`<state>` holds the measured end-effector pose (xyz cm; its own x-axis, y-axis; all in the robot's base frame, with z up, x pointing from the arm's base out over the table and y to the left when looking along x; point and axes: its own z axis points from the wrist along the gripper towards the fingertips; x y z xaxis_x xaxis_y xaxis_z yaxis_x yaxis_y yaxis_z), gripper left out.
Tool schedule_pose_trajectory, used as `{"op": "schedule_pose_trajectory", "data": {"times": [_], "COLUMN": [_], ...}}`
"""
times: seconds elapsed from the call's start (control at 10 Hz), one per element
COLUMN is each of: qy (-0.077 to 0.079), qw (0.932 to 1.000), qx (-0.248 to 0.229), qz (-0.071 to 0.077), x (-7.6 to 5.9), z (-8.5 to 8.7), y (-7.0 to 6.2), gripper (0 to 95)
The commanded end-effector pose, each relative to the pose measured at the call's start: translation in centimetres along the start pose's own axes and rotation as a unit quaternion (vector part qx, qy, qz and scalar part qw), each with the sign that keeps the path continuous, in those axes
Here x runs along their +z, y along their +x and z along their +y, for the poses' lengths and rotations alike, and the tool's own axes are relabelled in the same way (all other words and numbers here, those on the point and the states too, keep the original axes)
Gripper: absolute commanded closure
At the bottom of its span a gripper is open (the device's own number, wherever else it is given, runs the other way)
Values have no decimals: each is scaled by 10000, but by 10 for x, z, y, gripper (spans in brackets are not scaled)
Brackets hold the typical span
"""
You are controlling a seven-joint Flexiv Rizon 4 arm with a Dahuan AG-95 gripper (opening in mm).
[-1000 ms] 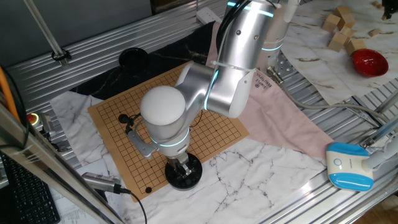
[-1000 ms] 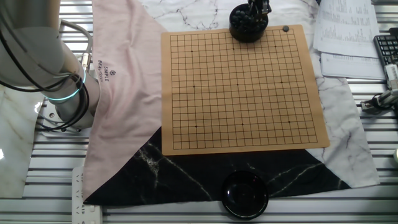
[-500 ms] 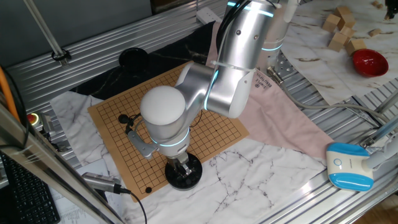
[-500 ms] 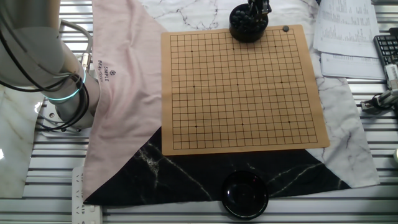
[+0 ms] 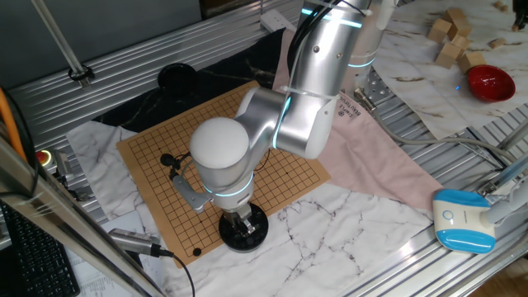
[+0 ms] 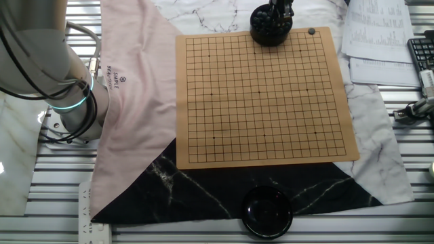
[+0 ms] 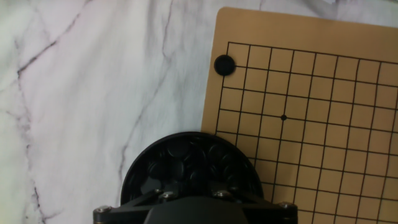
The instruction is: Play the first move as black on the 3-4 point in the upper right corner of the Go board
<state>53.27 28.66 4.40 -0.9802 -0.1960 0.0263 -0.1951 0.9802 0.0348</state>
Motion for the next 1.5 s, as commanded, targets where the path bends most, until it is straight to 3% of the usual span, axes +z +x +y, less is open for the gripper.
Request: {"op": "schedule_pose_trajectory", "data": {"times": [0.1,0.5,0.6,1.1,1.5], "qy": [14,32,31,36,1], "qw": [10000,10000,10000,10000,9999], "qx": [2,-53,-44,-67,-80], "qz": [-2,-3,2,6,83], "x": [0,1,2,0,-19], "z": [0,0,0,0,-2], "y": [0,0,0,-1,2], "gripper": [760,760,950,950,950]}}
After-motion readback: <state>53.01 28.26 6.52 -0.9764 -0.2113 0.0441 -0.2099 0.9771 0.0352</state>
